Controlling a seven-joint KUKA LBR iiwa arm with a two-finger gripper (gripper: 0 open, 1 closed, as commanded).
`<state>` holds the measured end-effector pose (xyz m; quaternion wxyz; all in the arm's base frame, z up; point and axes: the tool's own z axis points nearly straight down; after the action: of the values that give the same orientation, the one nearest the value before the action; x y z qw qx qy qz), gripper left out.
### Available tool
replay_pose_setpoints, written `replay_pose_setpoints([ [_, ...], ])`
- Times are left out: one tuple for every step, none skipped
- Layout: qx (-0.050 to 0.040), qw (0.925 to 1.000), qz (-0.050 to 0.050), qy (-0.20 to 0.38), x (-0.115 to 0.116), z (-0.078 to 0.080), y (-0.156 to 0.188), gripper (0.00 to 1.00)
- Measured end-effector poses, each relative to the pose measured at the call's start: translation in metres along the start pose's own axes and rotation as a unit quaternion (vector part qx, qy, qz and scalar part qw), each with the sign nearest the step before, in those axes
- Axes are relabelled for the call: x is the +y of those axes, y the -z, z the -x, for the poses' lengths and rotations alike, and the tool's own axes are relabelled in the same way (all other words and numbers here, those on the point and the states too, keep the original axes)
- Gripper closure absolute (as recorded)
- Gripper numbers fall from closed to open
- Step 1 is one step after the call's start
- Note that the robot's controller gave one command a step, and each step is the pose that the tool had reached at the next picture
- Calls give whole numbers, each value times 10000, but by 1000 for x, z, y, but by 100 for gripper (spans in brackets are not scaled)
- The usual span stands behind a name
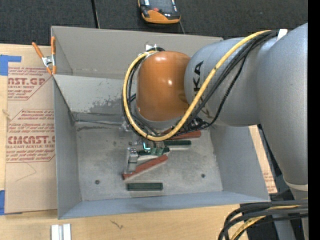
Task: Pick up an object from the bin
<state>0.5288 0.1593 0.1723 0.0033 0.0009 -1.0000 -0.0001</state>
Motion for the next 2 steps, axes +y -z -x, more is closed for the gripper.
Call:
replay_pose_setpoints([
  [-37, 10000, 6, -7, -1, 2, 4, 0],
  [-67, 9999, 15, -117, -18, 4, -50, 0],
])
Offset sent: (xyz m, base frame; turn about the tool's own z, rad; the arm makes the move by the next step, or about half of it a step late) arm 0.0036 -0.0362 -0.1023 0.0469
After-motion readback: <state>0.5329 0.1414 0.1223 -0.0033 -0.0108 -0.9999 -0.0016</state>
